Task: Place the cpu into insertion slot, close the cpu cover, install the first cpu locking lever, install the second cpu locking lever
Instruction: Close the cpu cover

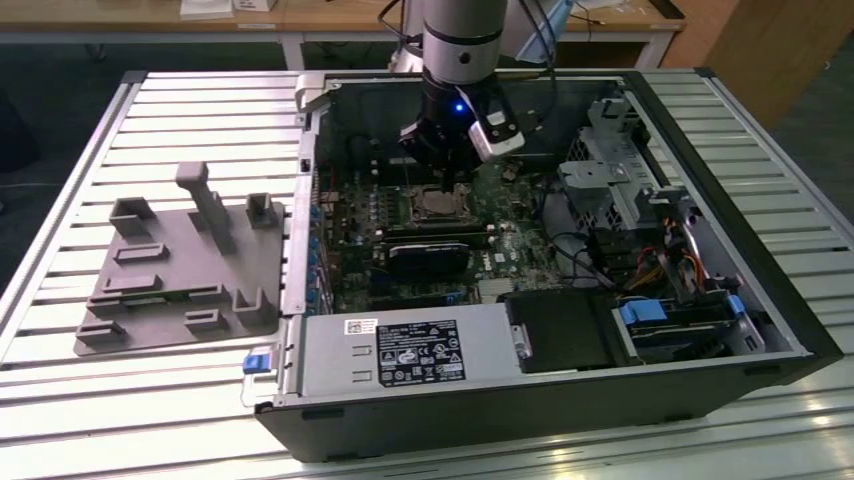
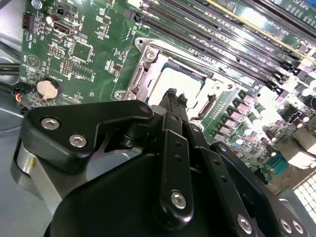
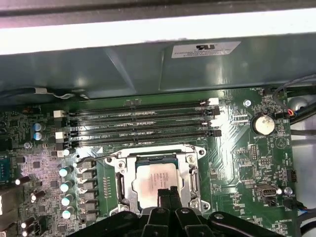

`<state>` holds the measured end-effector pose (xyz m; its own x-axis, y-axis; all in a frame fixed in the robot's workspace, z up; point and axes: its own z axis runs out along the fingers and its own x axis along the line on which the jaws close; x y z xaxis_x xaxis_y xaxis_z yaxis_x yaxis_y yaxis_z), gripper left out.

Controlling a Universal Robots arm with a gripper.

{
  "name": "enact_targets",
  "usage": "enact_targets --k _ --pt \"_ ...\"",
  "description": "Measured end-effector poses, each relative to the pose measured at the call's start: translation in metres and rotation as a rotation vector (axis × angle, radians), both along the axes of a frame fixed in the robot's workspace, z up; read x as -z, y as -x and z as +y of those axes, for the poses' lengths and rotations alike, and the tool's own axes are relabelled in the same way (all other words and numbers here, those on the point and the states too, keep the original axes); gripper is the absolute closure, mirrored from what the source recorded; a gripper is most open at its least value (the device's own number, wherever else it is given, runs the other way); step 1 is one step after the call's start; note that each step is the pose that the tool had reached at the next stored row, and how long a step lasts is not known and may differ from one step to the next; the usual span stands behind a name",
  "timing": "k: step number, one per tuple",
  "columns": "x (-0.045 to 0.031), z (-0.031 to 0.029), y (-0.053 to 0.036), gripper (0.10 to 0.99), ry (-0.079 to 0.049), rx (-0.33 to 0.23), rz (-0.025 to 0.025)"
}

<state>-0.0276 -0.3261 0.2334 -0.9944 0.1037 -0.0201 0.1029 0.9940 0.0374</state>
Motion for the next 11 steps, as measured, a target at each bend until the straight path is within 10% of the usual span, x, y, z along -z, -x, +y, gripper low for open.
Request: enact_targets --k 11 --pt "-0.0041 0.0000 0.0000 0.980 0.000 0.000 0.0000"
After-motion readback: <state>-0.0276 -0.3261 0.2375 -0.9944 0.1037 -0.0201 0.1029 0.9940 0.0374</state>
